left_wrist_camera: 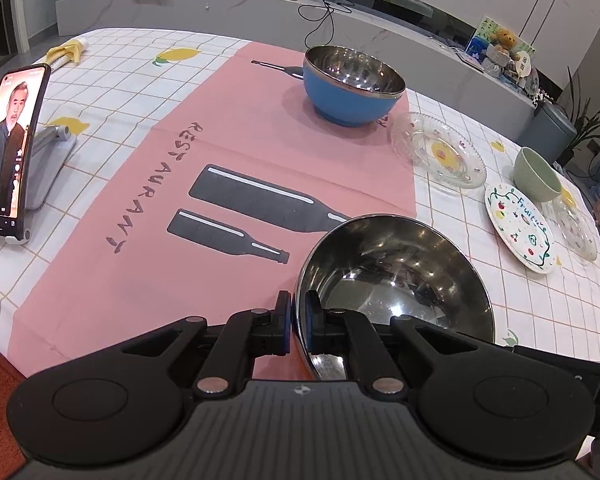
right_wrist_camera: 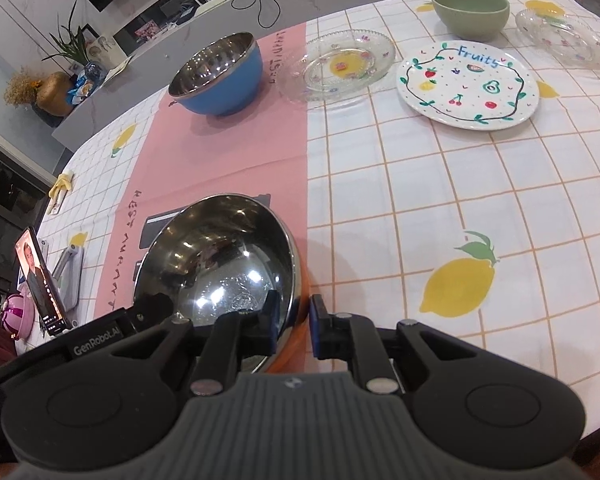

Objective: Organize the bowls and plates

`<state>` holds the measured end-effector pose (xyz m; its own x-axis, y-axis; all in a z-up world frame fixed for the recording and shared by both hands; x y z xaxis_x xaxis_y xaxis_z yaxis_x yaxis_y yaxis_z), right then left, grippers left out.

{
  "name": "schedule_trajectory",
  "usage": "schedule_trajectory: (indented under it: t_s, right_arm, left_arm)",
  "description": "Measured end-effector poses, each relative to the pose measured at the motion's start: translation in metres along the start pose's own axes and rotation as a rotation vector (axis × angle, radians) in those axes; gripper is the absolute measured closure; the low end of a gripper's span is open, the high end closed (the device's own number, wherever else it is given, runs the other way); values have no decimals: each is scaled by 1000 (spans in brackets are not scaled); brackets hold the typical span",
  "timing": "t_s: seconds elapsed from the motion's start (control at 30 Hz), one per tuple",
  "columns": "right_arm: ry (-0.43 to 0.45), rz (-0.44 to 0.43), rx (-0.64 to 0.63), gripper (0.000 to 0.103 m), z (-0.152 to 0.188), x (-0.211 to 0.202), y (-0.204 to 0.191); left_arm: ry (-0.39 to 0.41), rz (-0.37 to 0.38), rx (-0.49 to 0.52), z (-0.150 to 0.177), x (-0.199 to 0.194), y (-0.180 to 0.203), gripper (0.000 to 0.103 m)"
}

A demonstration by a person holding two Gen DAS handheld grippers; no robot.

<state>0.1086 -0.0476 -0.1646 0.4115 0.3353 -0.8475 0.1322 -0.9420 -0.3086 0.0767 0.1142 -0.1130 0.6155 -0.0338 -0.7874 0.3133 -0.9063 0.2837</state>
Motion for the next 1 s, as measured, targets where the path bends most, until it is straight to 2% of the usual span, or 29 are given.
schedule_trajectory:
  t_s: [0.23,0.3,0.33,0.37,0.47,0.57,0.6,0.67,0.7,0.83,0.93,1.0]
  right_arm:
    - [10,-5,-27,82,0,-3,-3]
    - [32,2,-42,76,-2,-6,-3]
    - [43,8,-48,67,-3,-8,-2]
    - [54,13,-53,65,-4,-11,-2]
    - [77,26,-64,58,-7,-17,1]
    - [112,37,-65,57,-11,-25,4]
    - [132,41,-65,57,-13,-29,5]
    - [172,50,-65,55,-18,-37,6]
    - [189,54,-63,54,-20,-41,6]
    - [233,53,-49,54,-29,-50,8]
    - [263,61,-42,54,-35,-55,9]
    - [288,71,-47,54,-41,-58,9]
  left_arm:
    - [-11,20,-9,3,2,0,94]
    - [7,24,1,1,-1,1,91]
    - [17,24,4,0,-4,1,88]
    - [30,29,9,-3,-8,1,86]
    - [86,25,60,-11,-22,4,71]
    - [131,9,121,-20,-36,10,44]
    - [154,18,138,-23,-41,14,30]
    - [221,50,170,-32,-55,22,21]
    - [233,60,183,-35,-58,27,12]
    - [319,116,184,-51,-71,37,13]
    - [393,147,179,-64,-76,38,26]
    - [449,185,174,-73,-78,40,28]
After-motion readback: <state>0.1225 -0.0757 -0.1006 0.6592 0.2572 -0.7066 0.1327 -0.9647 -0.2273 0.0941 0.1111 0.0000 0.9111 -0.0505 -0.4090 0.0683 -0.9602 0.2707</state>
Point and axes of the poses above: each gripper's, at about its wrist camera, not at the fingertips, and x roughly the way its jaws point, y to its right, z to its underside, the point moved 8 cm from there along x, roughly the way its jaws point, and after that the axes turned 6 degrees about z, right-handed, at the moved point
